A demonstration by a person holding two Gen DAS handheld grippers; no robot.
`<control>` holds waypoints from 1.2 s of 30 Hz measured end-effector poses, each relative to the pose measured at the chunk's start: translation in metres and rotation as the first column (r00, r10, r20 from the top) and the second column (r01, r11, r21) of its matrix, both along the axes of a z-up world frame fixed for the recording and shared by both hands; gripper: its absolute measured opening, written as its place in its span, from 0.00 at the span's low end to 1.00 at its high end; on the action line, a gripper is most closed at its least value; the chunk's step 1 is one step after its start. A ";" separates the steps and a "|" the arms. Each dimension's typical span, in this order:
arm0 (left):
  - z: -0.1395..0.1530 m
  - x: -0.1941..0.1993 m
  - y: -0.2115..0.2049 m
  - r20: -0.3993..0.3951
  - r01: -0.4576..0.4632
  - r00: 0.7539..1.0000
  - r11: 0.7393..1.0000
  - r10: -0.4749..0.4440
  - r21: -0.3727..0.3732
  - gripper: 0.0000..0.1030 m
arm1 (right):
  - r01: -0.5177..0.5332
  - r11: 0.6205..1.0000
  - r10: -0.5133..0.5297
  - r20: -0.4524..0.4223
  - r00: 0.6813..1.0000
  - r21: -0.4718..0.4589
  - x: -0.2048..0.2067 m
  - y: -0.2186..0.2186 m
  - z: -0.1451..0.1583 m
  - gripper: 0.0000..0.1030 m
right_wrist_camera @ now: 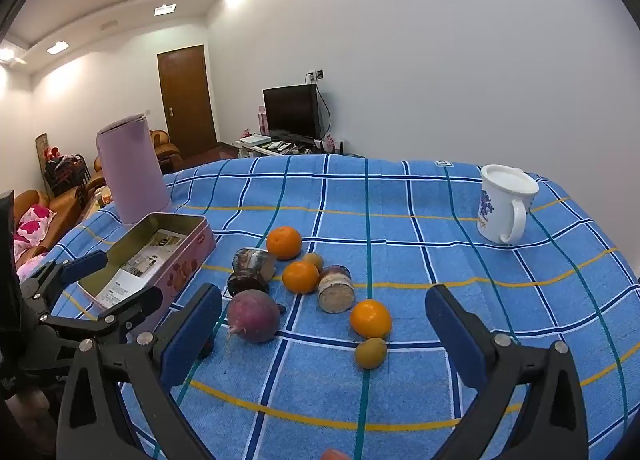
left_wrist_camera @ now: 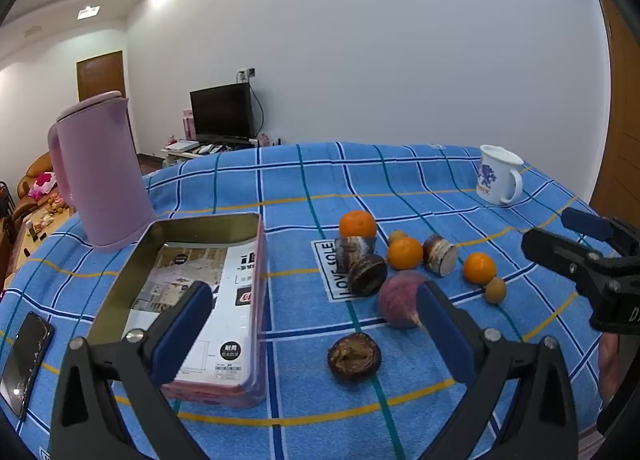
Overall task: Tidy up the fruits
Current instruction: 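Move the left tool toward the brown bulb while the right tool approaches the small yellow fruit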
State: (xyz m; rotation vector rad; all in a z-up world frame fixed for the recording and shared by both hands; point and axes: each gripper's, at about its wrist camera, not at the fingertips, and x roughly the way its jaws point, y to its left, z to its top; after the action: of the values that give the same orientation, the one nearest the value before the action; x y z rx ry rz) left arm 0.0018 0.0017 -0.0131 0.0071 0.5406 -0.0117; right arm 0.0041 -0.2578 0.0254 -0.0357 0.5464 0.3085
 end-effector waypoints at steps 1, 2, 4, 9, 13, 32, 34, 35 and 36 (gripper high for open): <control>0.000 0.000 0.000 -0.001 0.000 1.000 1.000 0.000 0.001 1.00 | 0.000 1.000 0.000 -0.001 1.000 0.000 0.000 0.001 0.000 0.99; 0.000 0.000 0.000 -0.002 0.000 1.000 1.000 0.000 0.001 1.00 | -0.001 1.000 0.001 -0.003 1.000 0.002 0.000 0.002 -0.001 0.99; 0.000 0.000 0.000 -0.001 0.000 1.000 1.000 0.000 0.000 1.00 | -0.002 1.000 0.002 -0.004 1.000 0.004 0.000 0.004 -0.001 0.99; 0.000 0.000 0.000 -0.002 0.000 1.000 1.000 0.000 -0.001 1.00 | -0.004 1.000 0.004 -0.003 1.000 0.004 0.000 0.002 -0.001 0.99; 0.000 0.001 0.001 -0.001 0.002 1.000 1.000 -0.002 -0.002 1.00 | -0.006 1.000 0.006 0.000 1.000 0.010 0.000 0.001 -0.002 0.99; -0.009 0.000 -0.002 -0.023 0.023 0.999 1.000 -0.023 -0.007 1.00 | 0.024 1.000 -0.024 -0.021 0.999 -0.014 0.003 -0.002 -0.015 0.99; -0.014 0.001 -0.004 -0.034 0.032 0.999 0.999 -0.032 -0.001 1.00 | 0.045 0.999 -0.045 -0.035 0.998 -0.016 0.006 -0.007 -0.021 0.99; -0.017 0.001 -0.005 -0.039 0.035 0.999 0.999 -0.035 -0.001 1.00 | 0.057 0.998 -0.058 -0.045 0.997 -0.020 0.009 -0.010 -0.025 0.99; -0.021 0.003 -0.006 -0.051 0.037 0.998 0.999 -0.037 -0.002 1.00 | 0.068 0.997 -0.070 -0.054 0.996 -0.027 0.011 -0.013 -0.029 0.99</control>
State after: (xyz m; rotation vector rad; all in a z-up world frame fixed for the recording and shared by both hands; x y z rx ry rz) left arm 0.0045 -0.0040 -0.0337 0.0161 0.5919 -0.0485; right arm 0.0153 -0.2706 -0.0036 -0.0329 0.6046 0.2359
